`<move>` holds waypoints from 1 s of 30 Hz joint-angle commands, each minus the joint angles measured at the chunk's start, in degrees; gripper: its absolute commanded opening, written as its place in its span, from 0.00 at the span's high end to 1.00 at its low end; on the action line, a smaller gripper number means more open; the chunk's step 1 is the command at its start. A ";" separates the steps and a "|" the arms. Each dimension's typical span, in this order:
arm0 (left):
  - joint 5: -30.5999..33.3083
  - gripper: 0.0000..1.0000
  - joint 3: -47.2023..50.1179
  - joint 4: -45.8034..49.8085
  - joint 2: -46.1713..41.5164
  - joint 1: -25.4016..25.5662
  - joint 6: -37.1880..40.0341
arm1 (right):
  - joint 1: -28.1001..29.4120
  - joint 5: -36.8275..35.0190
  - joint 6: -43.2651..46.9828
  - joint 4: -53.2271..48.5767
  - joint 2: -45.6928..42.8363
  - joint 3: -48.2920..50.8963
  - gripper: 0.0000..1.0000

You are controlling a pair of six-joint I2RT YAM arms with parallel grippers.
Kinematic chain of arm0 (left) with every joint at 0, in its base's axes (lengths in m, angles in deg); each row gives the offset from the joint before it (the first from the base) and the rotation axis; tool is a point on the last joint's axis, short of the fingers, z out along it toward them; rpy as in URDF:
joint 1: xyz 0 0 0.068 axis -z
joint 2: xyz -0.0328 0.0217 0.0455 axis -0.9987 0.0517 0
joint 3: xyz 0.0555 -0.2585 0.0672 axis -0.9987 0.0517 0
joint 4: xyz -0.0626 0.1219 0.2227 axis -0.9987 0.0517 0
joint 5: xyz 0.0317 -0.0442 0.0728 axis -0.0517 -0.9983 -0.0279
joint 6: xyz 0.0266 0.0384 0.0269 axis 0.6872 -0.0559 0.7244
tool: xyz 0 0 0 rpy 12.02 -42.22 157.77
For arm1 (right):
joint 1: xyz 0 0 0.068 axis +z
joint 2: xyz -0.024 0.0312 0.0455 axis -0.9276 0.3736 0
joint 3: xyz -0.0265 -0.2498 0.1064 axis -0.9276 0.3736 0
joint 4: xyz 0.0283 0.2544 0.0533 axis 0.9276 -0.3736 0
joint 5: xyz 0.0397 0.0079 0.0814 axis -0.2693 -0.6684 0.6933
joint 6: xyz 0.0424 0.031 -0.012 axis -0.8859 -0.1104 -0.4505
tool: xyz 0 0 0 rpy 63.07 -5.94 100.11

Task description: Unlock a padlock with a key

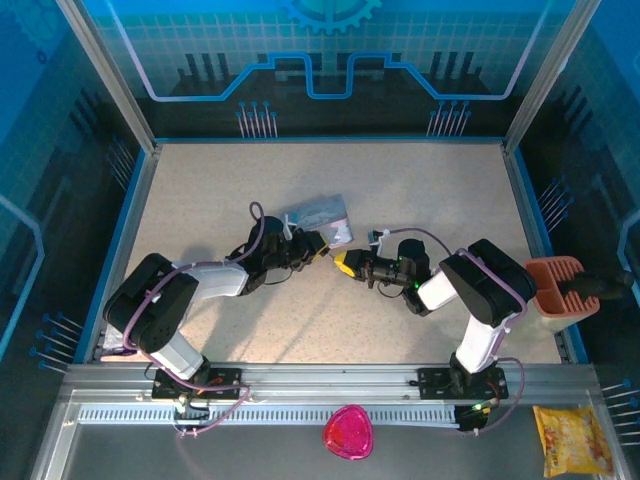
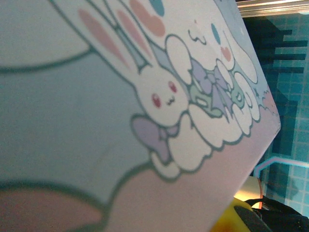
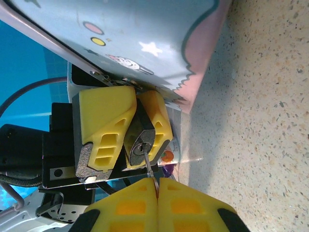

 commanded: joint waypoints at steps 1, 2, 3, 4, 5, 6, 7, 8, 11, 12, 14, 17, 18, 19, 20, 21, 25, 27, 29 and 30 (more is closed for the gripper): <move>-4.29 0.97 -0.16 -6.37 -1.85 0.67 -0.19 | -0.75 -1.45 -1.05 3.26 1.30 -0.16 1.00; -4.33 0.97 -0.16 -6.41 -1.81 0.67 -0.14 | -0.77 -1.56 -0.96 3.24 1.37 -0.18 1.00; -4.45 0.97 -0.19 -6.40 -1.72 0.66 -0.31 | -0.77 -1.71 -1.00 3.31 1.36 -0.17 1.00; -4.56 0.97 -0.33 -6.48 -1.59 0.74 -0.37 | -0.77 -1.88 -0.97 3.42 1.28 -0.03 1.00; -4.62 0.97 -0.34 -6.54 -1.55 0.89 -0.40 | -0.77 -1.90 -0.96 3.25 1.24 -0.17 1.00; -4.60 0.97 -0.34 -6.76 -1.36 1.00 -0.51 | -0.77 -1.80 -0.96 3.07 1.28 -0.25 1.00; -4.62 0.97 -0.42 -6.74 -1.34 1.11 -0.51 | -0.77 -1.85 -0.96 3.06 1.20 -0.27 1.00; -4.62 0.97 -0.38 -6.77 -1.33 1.22 -0.42 | -0.77 -1.98 -0.96 3.07 1.14 -0.39 1.00; -4.58 0.97 -0.47 -6.94 -1.04 1.60 -0.45 | -0.78 -2.15 -1.09 3.02 0.94 -0.71 1.00; -4.64 0.97 -0.45 -7.15 -0.99 1.76 -0.40 | -0.74 -2.24 -1.09 2.91 0.87 -0.81 1.00; -4.54 0.97 -0.40 -7.27 -0.94 1.98 -0.35 | -0.78 -2.50 -1.14 2.65 0.74 -0.92 1.00; -4.40 0.97 -0.33 -6.73 -0.98 2.33 0.07 | -0.77 -2.57 -1.05 2.24 0.40 -1.27 1.00; -4.31 0.97 -0.25 -6.48 -0.99 2.44 0.36 | -0.77 -2.67 -1.13 2.21 0.22 -1.32 1.00; -4.08 0.97 -0.16 -6.03 -1.00 2.68 0.71 | -0.77 -2.77 -1.14 2.27 0.13 -1.43 1.00; -3.82 0.97 -0.12 -5.53 -1.05 2.76 1.07 | -0.77 -2.85 -1.14 2.28 -0.04 -1.38 1.00; -3.58 0.97 -0.07 -4.97 -1.03 2.92 1.47 | -0.77 -2.88 -1.11 2.27 -0.23 -1.52 1.00; -2.63 0.97 0.21 -4.10 -0.73 3.26 2.26 | -0.60 -2.86 -0.56 0.77 -1.39 -1.98 1.00; -2.43 0.97 0.07 -3.87 -0.63 3.47 2.57 | -0.37 -2.82 -0.03 -0.36 -1.94 -2.33 1.00; -2.44 0.97 -0.16 -3.92 -0.28 3.75 2.64 | -0.16 -2.68 0.67 -1.47 -2.44 -2.63 1.00; -2.44 0.98 -0.31 -3.88 -0.18 3.92 2.67 | -0.07 -2.68 0.86 -1.85 -2.59 -2.64 1.00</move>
